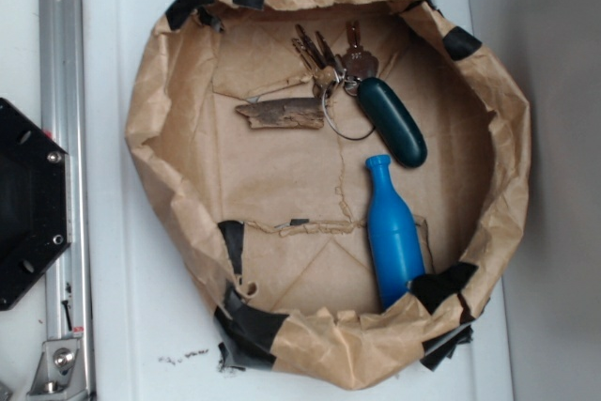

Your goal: Grab the blue bottle.

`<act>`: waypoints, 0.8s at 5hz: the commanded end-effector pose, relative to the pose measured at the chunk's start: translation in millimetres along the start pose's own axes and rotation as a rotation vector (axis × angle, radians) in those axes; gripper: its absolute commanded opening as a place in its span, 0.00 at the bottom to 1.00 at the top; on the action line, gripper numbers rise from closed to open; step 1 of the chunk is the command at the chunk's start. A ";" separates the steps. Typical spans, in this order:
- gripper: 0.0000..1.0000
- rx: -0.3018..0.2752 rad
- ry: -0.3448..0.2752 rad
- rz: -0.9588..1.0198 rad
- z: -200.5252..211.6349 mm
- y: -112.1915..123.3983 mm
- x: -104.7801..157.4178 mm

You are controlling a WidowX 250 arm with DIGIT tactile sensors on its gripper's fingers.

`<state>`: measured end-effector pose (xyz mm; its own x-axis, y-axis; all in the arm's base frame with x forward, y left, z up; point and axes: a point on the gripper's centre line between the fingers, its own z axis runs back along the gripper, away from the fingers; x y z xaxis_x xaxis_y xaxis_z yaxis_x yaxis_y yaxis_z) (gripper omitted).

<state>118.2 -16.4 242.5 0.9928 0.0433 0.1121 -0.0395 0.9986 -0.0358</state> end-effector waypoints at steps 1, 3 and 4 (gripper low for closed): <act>1.00 0.000 0.000 0.000 0.0 0.0 0.0; 1.00 0.154 -0.151 -0.201 -39.9 14.3 80.1; 1.00 0.107 -0.182 -0.386 -68.1 8.5 103.2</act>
<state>225.3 -6.3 175.0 0.9043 -0.3496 0.2451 0.3272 0.9362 0.1283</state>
